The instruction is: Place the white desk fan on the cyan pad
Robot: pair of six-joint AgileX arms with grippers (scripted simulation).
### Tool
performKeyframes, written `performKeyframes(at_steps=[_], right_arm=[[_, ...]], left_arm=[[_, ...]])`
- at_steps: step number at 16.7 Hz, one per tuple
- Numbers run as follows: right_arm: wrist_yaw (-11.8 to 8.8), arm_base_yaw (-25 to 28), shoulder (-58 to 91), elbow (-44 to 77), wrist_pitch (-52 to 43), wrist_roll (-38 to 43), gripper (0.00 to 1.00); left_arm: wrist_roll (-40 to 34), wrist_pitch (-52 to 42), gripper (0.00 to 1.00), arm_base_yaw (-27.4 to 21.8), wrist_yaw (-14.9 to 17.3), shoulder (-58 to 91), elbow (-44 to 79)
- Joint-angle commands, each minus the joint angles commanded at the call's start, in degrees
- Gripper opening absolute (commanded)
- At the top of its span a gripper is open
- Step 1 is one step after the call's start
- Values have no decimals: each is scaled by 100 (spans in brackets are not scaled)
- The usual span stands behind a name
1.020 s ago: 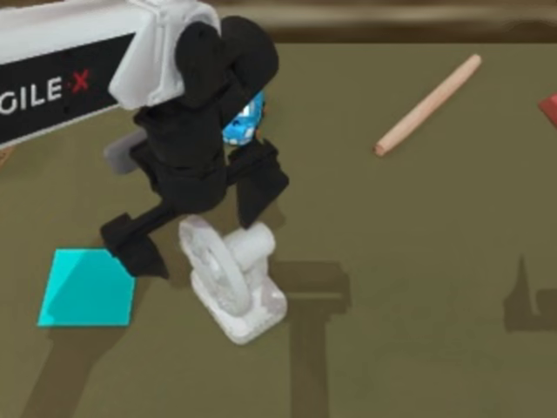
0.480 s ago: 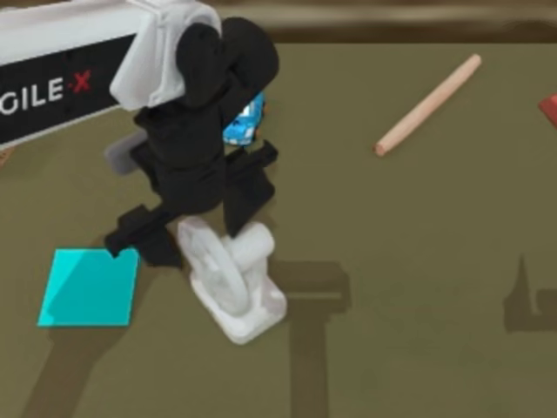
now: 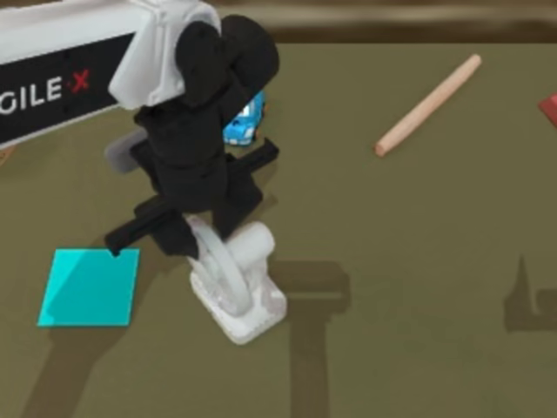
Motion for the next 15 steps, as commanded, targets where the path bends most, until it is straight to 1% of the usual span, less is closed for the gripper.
performKeyframes(at_steps=[8, 15], right_arm=[[0, 0, 0, 0, 0, 0, 100], [0, 0, 0, 0, 0, 0, 100]], left_arm=[[1, -15, 0, 2, 2, -30, 40], [-15, -1040, 0, 98, 1, -87, 997]])
